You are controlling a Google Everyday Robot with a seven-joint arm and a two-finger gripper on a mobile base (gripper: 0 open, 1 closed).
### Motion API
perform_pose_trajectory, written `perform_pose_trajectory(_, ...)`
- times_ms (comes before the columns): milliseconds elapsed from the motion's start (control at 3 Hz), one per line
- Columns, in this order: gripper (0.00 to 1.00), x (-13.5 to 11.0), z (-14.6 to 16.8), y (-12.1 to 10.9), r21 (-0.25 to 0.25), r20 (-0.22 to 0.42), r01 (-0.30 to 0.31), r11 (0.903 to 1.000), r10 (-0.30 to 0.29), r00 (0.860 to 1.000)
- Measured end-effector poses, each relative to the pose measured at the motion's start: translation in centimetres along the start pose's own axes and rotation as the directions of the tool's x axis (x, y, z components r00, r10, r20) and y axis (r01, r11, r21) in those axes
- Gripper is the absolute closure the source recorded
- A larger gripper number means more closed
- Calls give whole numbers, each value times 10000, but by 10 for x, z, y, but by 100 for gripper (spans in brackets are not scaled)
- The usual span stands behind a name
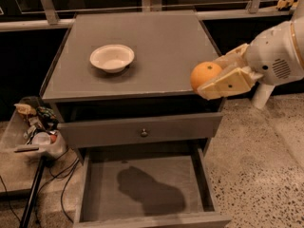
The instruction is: Place orange into middle drawer
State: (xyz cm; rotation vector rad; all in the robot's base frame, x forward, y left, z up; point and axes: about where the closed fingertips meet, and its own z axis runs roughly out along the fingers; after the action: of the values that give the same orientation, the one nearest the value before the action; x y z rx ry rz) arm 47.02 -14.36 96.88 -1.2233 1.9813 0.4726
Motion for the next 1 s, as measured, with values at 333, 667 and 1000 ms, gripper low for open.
perform_pose_trajectory(333, 100, 39, 13, 20, -137, 113, -638, 9979, 640, 9979)
perform_pose_trajectory(667, 100, 80, 40, 40, -453, -46, -1342, 9899, 1341, 9910)
perform_pose_trajectory(1000, 100, 80, 40, 40, -453, -46, -1342, 9899, 1341, 9910)
